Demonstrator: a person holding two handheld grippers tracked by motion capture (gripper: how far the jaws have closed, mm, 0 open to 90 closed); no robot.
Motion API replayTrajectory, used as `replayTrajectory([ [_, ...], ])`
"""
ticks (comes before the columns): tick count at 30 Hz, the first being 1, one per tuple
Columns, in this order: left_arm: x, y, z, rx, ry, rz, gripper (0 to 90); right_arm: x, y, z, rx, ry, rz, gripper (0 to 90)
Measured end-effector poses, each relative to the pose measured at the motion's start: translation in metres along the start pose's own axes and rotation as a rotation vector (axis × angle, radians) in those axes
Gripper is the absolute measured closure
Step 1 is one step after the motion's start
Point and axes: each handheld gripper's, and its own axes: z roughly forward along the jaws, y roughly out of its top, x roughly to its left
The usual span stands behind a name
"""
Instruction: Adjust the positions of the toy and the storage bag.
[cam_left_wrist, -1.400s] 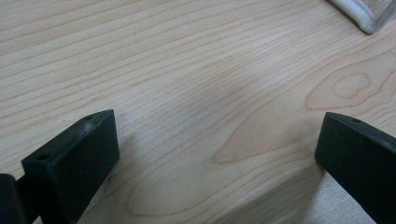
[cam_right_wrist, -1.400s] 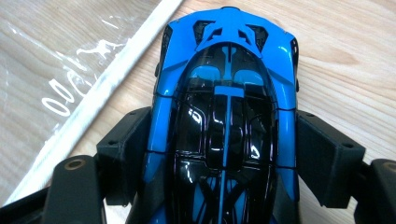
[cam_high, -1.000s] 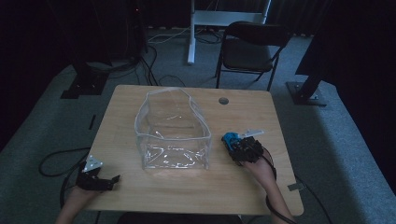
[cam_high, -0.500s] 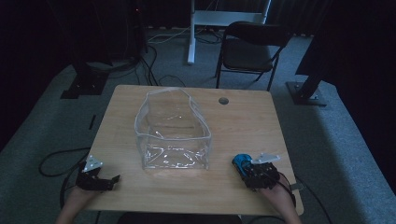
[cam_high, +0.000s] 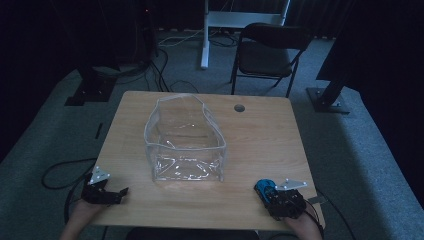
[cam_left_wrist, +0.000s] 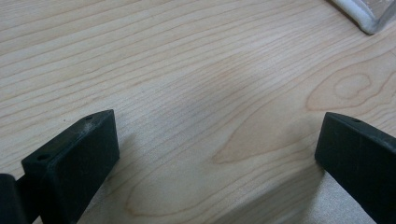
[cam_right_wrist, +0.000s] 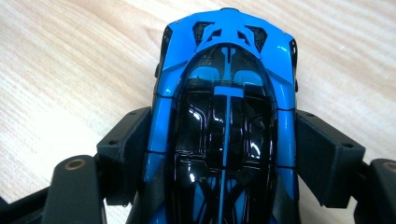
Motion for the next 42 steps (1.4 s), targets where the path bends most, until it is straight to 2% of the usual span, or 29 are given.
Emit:
replayTrajectory([
  [9,0.0,0.0,0.0,0.001,0.0,0.002,0.2,-0.001,-0.007,0.005,0.006,-0.001,0.003,24.6],
  [11,0.0,0.0,0.0,0.0,0.0,0.002,0.2,-0.002,-0.009,0.005,-0.008,0.006,0.018,24.5],
  [17,0.0,0.0,0.0,0.0,0.0,0.002,0.2,-0.002,-0.007,0.005,0.001,0.009,0.013,24.1],
  [24,0.0,0.0,-0.001,0.003,-0.007,0.014,0.2,-0.005,-0.003,-0.003,-0.022,0.027,0.028,22.6],
  [28,-0.002,0.001,-0.002,0.003,0.004,0.004,0.2,-0.007,0.002,-0.012,-0.052,0.018,0.034,22.3],
  [32,-0.006,0.005,-0.006,-0.026,-0.016,-0.003,0.2,-0.01,0.011,-0.019,-0.088,0.018,0.04,21.4],
  [35,-0.009,0.01,-0.01,-0.07,-0.048,-0.022,0.2,-0.009,0.018,-0.022,-0.114,0.031,0.036,21.4],
  [39,-0.015,0.015,-0.012,-0.083,-0.075,-0.02,0.2,-0.006,0.032,-0.024,-0.14,0.044,0.022,20.7],
  [42,-0.019,0.018,-0.01,-0.072,-0.096,-0.017,0.2,-0.004,0.044,-0.027,-0.177,0.057,0.019,19.5],
])
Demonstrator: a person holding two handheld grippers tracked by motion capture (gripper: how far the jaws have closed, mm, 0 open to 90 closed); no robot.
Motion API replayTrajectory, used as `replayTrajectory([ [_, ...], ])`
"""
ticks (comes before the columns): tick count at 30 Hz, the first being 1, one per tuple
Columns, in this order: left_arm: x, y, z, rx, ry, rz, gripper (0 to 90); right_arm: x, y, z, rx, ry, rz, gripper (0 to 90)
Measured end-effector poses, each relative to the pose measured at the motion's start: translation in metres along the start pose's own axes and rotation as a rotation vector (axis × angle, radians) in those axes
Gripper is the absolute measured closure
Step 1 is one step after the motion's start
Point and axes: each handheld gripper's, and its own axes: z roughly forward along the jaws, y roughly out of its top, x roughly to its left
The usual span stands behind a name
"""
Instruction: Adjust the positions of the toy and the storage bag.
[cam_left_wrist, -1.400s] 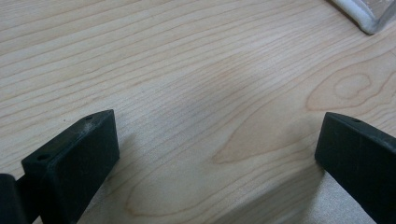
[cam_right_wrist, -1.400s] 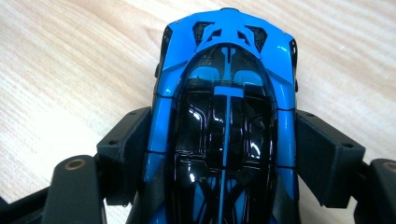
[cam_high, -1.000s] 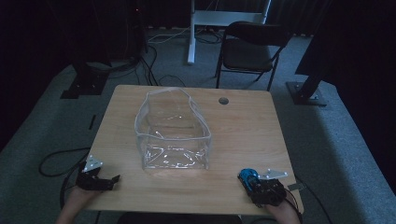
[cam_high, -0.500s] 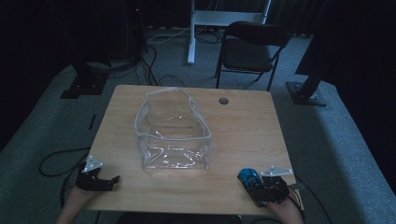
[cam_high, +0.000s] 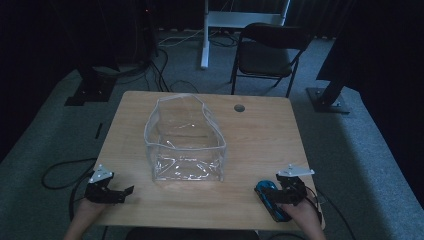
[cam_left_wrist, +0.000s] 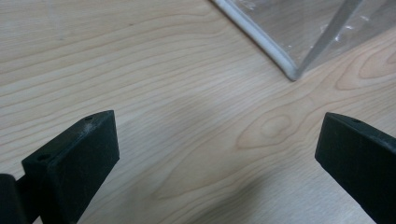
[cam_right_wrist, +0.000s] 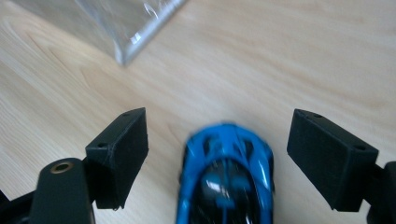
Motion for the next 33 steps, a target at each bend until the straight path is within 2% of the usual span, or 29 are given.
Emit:
replayTrajectory([
  [2,-0.003,0.002,0.002,0.005,-0.023,-0.006,0.2,0.002,0.007,0.0,-0.018,0.013,-0.005,19.5],
  [5,-0.008,0.006,0.006,0.008,-0.035,0.002,0.2,0.004,0.02,0.003,-0.038,0.031,-0.018,19.5],
  [11,-0.019,0.017,0.015,-0.005,-0.071,0.032,0.2,0.013,0.045,0.012,-0.087,0.098,-0.035,18.7],
  [19,-0.032,0.031,0.029,-0.018,-0.092,0.065,0.2,0.03,0.078,0.018,-0.142,0.171,-0.072,17.9],
  [26,-0.037,0.04,0.037,-0.052,-0.107,0.064,1.5,0.045,0.103,0.021,-0.17,0.221,-0.109,17.9],
  [33,-0.041,0.05,0.039,-0.136,-0.106,0.045,1.8,0.056,0.12,0.026,-0.178,0.254,-0.148,18.1],
])
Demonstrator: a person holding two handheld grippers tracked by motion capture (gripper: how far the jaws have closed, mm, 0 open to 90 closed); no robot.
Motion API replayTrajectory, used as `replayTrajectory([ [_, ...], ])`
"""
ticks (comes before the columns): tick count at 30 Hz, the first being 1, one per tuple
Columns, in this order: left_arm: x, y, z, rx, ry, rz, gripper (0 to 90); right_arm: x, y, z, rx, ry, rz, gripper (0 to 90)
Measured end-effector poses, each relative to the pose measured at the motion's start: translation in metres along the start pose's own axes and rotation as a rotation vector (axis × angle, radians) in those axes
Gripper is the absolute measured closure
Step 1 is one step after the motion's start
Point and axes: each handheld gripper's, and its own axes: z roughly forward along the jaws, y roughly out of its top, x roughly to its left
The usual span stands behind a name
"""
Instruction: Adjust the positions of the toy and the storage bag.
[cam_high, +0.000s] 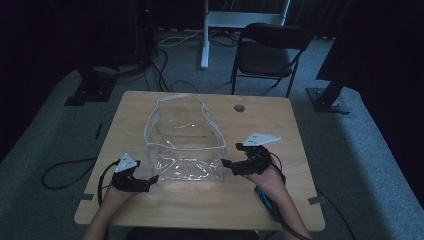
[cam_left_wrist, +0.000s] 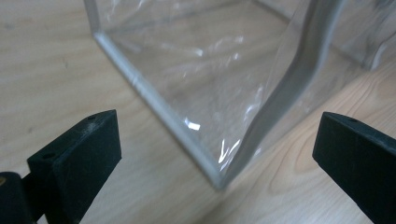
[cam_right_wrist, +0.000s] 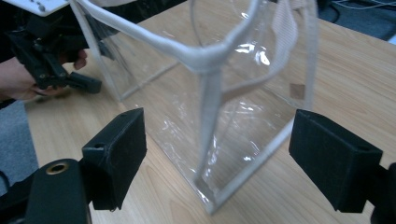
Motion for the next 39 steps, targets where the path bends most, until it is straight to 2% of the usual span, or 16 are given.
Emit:
replayTrajectory([
  [1,0.0,0.001,0.0,-0.009,0.0,0.001,5.2,0.001,0.002,0.002,0.006,0.008,-0.003,18.1],
  [9,-0.004,0.007,0.006,-0.02,-0.012,0.014,8.5,0.004,0.01,0.012,0.018,0.01,-0.016,23.0],
  [10,-0.008,0.01,0.01,-0.043,0.015,0.028,14.7,0.004,0.012,0.014,0.019,0.017,-0.014,28.8],
  [11,-0.009,0.012,0.011,-0.046,0.019,0.028,14.8,0.004,0.013,0.016,0.024,0.015,-0.022,31.1],
  [15,-0.012,0.014,0.014,-0.067,0.004,0.036,20.4,0.005,0.013,0.019,0.03,-0.001,-0.042,37.0],
  [16,-0.013,0.014,0.014,-0.069,0.003,0.04,26.4,0.004,0.012,0.02,0.022,0.003,-0.042,43.9],
  [19,-0.013,0.013,0.015,-0.085,-0.002,0.029,36.3,0.002,0.012,0.019,0.007,0.004,-0.028,52.1],
  [20,-0.013,0.013,0.015,-0.085,-0.002,0.029,39.0,0.002,0.012,0.019,0.007,0.004,-0.028,52.1],
  [21,-0.012,0.011,0.015,-0.098,-0.015,0.01,39.0,0.001,0.011,0.018,0.0,0.011,-0.02,54.9],
  [22,-0.012,0.01,0.015,-0.104,-0.017,0.006,43.7,0.001,0.011,0.017,-0.014,0.029,-0.009,60.6],
  [25,-0.014,0.009,0.015,-0.112,-0.031,0.013,53.7,0.002,0.01,0.017,-0.014,0.035,-0.013,69.4],
  [27,-0.014,0.009,0.015,-0.112,-0.031,0.013,57.4,0.003,0.01,0.017,-0.012,0.029,-0.019,71.9],
  [28,-0.016,0.009,0.016,-0.109,-0.031,0.021,62.5,0.003,0.009,0.017,-0.008,0.027,-0.029,73.9],
  [32,-0.016,0.009,0.017,-0.11,-0.026,0.012,65.1,0.004,0.009,0.016,-0.007,0.018,-0.033,78.2],
  [36,-0.016,0.009,0.016,-0.122,-0.018,-0.001,74.1,0.005,0.009,0.016,-0.009,-0.005,-0.038,79.6],
  [39,-0.018,0.011,0.017,-0.121,-0.007,-0.003,77.3,0.003,0.009,0.015,-0.011,-0.01,-0.035,79.9],
])
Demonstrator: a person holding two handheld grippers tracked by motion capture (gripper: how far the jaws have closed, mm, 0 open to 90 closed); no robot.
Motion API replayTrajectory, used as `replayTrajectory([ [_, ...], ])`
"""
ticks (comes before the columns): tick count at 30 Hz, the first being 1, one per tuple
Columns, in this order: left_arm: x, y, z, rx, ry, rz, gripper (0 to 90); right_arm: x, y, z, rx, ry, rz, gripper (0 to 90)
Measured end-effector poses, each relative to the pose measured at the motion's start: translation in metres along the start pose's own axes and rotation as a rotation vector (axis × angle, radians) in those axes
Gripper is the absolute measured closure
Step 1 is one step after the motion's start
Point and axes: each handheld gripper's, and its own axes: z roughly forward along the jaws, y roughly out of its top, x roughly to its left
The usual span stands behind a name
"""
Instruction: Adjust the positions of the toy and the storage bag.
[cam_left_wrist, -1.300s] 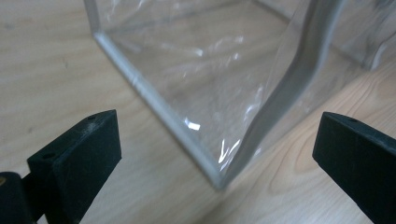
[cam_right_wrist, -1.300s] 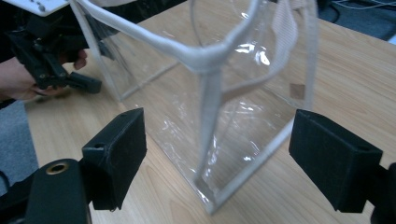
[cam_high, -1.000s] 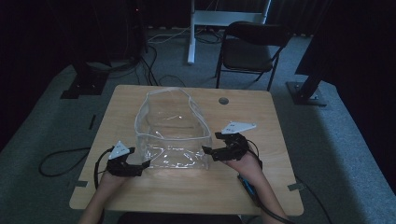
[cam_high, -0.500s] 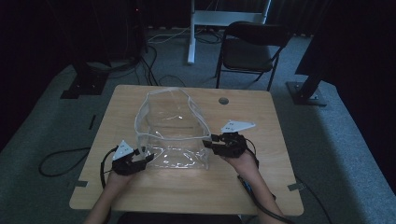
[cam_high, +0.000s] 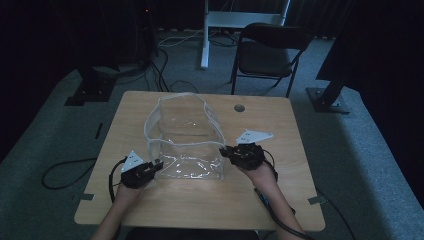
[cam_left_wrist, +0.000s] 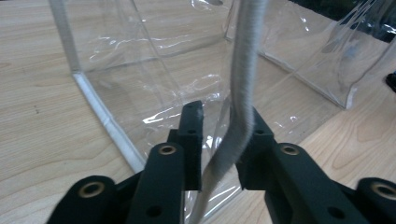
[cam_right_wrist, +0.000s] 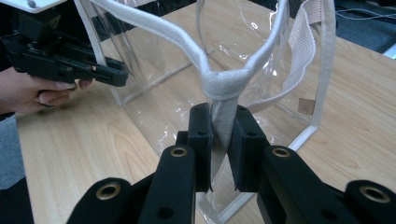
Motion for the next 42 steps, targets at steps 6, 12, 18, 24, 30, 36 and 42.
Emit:
replayTrajectory([
  [6,-0.006,0.003,0.006,0.003,0.003,0.015,80.6,-0.004,-0.002,-0.004,0.002,-0.015,-0.002,80.1],
  [12,-0.009,0.004,0.011,-0.001,-0.002,0.017,81.6,-0.008,-0.004,-0.009,0.006,-0.028,-0.001,80.1],
  [18,-0.015,0.011,0.022,0.019,-0.013,0.034,82.4,-0.015,-0.007,-0.017,0.013,-0.049,0.004,80.2],
  [24,-0.023,0.017,0.034,0.026,-0.034,0.051,83.6,-0.025,-0.012,-0.027,0.009,-0.073,0.022,80.2],
  [30,-0.031,0.023,0.049,0.022,-0.06,0.066,84.3,-0.036,-0.019,-0.038,0.006,-0.094,0.04,80.2],
  [36,-0.042,0.031,0.065,0.035,-0.086,0.083,84.8,-0.047,-0.025,-0.05,0.004,-0.129,0.061,80.2],
  [42,-0.054,0.038,0.081,0.042,-0.114,0.092,85.3,-0.058,-0.033,-0.064,0.0,-0.161,0.089,80.2],
])
